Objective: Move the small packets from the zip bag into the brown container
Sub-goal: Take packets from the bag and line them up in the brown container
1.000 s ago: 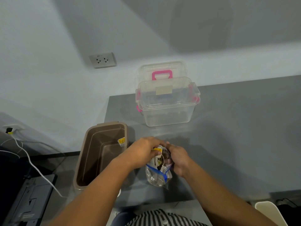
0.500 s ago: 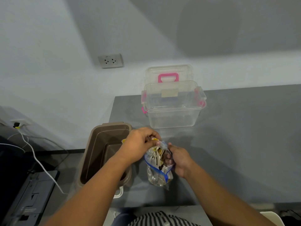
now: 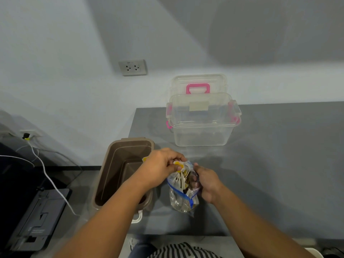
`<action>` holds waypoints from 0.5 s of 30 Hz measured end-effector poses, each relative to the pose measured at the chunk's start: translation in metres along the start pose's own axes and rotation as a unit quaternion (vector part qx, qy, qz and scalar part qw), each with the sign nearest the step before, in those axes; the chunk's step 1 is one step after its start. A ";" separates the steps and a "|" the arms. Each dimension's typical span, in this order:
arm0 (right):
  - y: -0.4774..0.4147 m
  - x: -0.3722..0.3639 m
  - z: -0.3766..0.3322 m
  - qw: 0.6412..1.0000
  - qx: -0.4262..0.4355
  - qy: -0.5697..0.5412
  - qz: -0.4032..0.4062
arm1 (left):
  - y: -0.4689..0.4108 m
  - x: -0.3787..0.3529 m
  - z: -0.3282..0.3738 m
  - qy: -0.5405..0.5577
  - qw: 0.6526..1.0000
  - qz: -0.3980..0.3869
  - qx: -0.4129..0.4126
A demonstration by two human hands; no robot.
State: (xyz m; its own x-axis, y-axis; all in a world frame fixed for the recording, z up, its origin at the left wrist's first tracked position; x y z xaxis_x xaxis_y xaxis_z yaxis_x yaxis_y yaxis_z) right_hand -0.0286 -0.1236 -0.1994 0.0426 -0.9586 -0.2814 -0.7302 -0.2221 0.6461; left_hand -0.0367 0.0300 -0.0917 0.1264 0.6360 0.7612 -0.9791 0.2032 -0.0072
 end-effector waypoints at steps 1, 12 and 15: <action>-0.002 0.000 0.001 1.000 -0.001 -0.005 -0.002 | 0.001 0.004 -0.001 -0.006 1.000 0.008 0.002; -0.018 -0.003 0.006 1.000 -0.018 -0.013 -0.014 | 0.021 0.083 -0.037 -0.002 0.986 0.154 0.058; -0.021 -0.006 0.006 1.000 -0.020 -0.017 -0.012 | 0.031 0.096 -0.045 0.004 0.982 0.174 0.071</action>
State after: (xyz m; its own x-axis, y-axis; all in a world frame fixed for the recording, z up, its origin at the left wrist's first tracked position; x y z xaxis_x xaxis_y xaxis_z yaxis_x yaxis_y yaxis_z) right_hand -0.0174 -0.1126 -0.2151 0.0361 -0.9467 -0.3199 -0.7020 -0.2519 0.6661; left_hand -0.0475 0.1314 -0.0479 -0.2199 0.6539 0.7240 -0.9754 -0.1333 -0.1758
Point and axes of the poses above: each hand's wrist, its own y-axis away from the middle knuckle, its own x-axis out of the back of the hand, z = x × y, the point moved 6 cm from there along -y, towards the middle knuckle, and after that the axes turned 1 degree about -y, right-handed, at the moved point
